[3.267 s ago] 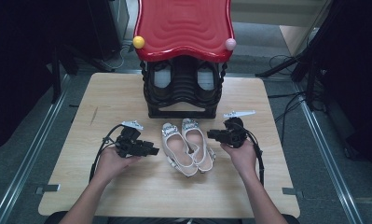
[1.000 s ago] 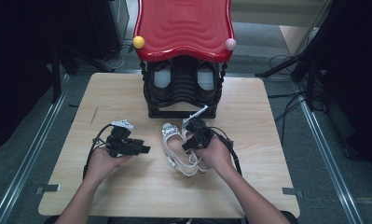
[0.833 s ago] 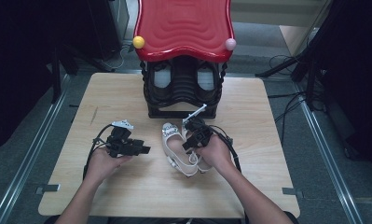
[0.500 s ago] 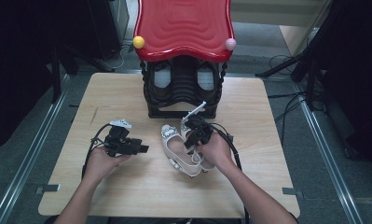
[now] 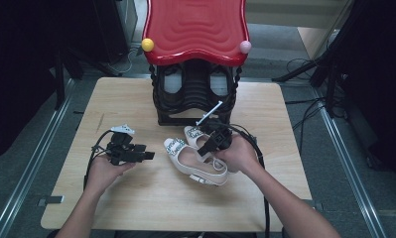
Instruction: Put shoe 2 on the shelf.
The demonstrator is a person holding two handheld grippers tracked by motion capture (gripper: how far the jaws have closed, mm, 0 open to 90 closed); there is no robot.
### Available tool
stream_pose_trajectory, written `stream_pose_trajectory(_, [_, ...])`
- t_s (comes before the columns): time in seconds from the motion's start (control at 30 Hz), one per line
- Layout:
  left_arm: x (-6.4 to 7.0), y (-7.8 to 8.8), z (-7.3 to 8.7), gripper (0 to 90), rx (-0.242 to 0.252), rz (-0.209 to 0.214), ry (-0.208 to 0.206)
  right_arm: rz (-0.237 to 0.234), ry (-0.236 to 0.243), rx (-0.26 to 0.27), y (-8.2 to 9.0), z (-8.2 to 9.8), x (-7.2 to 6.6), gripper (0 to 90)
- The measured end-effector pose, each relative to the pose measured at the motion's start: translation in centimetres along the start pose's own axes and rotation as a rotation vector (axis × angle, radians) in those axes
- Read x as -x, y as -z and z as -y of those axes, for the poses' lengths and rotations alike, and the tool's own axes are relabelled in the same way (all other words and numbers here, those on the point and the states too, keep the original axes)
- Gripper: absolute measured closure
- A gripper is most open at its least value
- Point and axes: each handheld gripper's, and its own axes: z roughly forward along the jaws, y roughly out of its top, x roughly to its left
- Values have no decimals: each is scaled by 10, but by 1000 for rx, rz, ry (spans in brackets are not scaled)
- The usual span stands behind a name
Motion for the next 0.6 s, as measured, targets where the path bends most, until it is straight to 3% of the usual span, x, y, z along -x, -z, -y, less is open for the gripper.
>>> stream_pose_trajectory(0.17, [-3, 4, 3, 421, 17, 0, 18, -6, 150, 5, 28, -14, -11, 861])
stream_pose_trajectory(0.37, [-6, 11, 8, 421, 33, -13, 26, -44, 298, -12, 48, -29, -18, 860])
stream_pose_trajectory(0.6, [-10, 18, 16, 421, 43, -25, 51, -60, 344, -23, 67, -39, -19, 860])
